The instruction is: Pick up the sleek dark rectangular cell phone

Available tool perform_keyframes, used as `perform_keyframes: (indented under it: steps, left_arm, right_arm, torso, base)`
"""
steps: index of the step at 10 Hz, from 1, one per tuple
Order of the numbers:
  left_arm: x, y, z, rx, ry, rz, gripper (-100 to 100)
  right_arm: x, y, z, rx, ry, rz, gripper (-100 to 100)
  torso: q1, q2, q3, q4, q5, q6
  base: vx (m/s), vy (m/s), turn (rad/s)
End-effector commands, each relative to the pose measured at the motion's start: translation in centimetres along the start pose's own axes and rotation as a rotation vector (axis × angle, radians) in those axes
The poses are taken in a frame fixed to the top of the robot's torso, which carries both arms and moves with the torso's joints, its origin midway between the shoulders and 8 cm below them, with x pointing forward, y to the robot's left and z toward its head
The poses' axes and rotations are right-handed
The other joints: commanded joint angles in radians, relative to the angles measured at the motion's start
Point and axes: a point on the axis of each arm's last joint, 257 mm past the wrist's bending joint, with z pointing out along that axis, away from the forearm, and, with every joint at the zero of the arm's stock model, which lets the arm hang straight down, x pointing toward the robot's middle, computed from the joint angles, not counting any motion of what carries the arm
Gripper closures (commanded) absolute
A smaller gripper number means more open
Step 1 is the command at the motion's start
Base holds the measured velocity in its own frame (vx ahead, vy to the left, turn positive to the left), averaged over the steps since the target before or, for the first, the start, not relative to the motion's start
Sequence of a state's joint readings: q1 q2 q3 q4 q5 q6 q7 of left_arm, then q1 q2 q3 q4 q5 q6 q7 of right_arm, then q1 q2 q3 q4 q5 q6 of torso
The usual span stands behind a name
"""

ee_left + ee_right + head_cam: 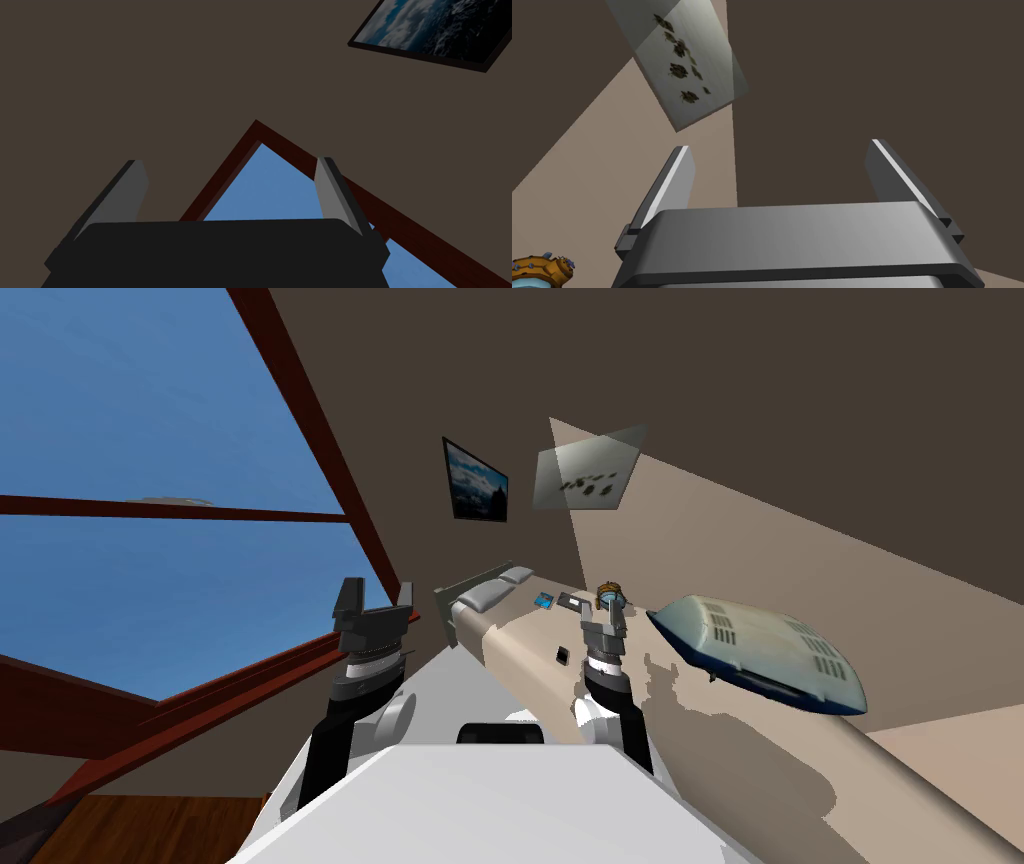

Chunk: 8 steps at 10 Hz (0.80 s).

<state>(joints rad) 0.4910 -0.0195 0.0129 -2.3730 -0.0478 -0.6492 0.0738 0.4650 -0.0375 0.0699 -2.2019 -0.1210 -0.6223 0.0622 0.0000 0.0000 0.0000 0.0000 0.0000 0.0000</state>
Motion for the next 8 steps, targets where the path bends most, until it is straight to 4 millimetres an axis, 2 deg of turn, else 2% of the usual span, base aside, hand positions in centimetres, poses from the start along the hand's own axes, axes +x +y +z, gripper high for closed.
perform_keyframes:
  steps: [1,8]
  left_arm:
    - [0.0,0.0,0.0,0.0,0.0,0.0,0]
    - [0.0,0.0,0.0,0.0,0.0,0.0,0]
  right_arm:
    - [0.7,-1.3,0.2,0.039,0.039,-0.001,-100]
    - [3.0,-6.6,0.9,0.198,0.147,0.006,-100]
  torso:
    - [0.0,0.0,0.0,0.0,0.0,0.0]
    - [-0.003,-0.003,-0.002,-0.001,-0.001,0.0]
  base:
    - [0.022,-0.022,0.021]
    - [0.04,-0.047,0.03]
